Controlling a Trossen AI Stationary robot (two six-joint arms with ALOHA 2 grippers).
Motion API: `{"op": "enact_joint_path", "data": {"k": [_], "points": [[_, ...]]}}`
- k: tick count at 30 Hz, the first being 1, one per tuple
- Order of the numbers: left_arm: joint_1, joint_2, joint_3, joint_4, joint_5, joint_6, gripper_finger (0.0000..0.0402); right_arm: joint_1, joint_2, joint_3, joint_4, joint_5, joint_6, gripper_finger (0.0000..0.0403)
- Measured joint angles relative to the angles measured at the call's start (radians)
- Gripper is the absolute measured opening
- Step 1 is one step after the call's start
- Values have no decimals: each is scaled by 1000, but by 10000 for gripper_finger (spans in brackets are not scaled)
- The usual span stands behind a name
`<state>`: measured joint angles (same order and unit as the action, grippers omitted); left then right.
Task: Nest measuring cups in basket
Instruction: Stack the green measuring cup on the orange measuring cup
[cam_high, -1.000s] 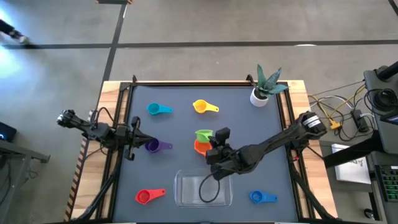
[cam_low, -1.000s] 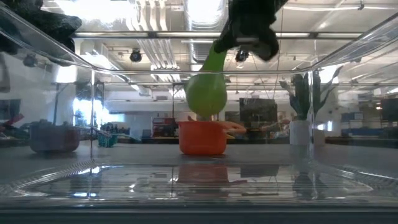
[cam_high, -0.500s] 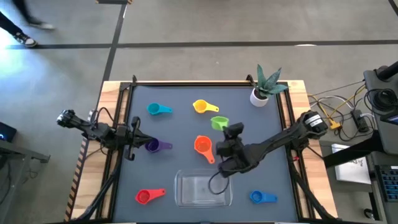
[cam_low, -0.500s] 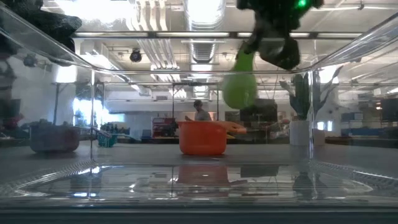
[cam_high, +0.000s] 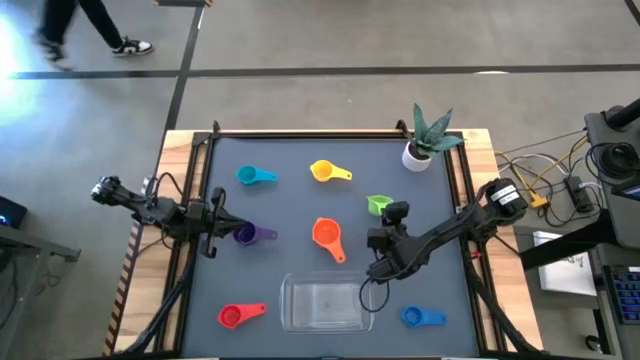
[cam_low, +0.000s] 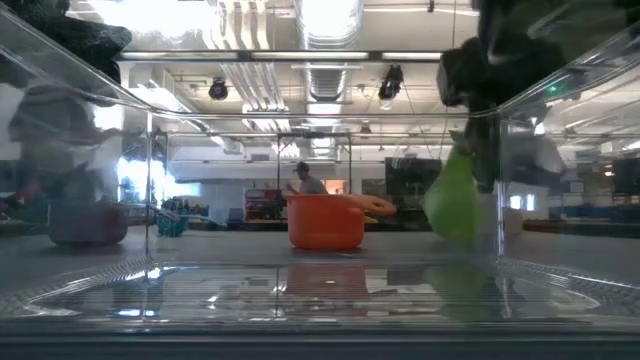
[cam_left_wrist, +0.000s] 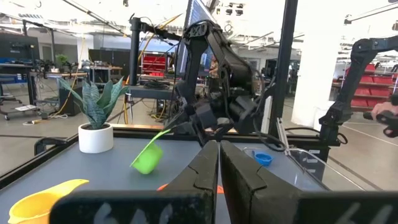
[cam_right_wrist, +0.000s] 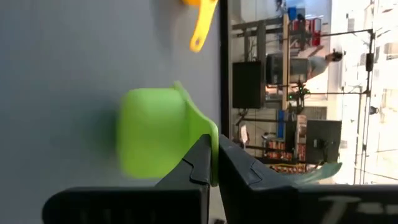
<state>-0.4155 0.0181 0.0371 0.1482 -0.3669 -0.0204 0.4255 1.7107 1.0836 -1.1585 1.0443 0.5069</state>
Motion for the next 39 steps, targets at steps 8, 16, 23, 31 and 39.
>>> {"op": "enact_joint_path", "data": {"k": [8, 16, 23, 31, 39], "points": [[0, 0, 0, 0, 0, 0, 0, 16, -7, -68, 46, -81, 10, 13], [0, 0, 0, 0, 0, 0, 0, 20, -92, -68, 93, -266, 9, 85], [0, 0, 0, 0, 0, 0, 0, 34, -230, -83, 158, -380, 16, 168], [0, 0, 0, 0, 0, 0, 0, 42, -343, -89, 206, -485, 155, 233], [0, 0, 0, 0, 0, 0, 0, 41, -381, -165, 221, -393, 694, 280]]}}
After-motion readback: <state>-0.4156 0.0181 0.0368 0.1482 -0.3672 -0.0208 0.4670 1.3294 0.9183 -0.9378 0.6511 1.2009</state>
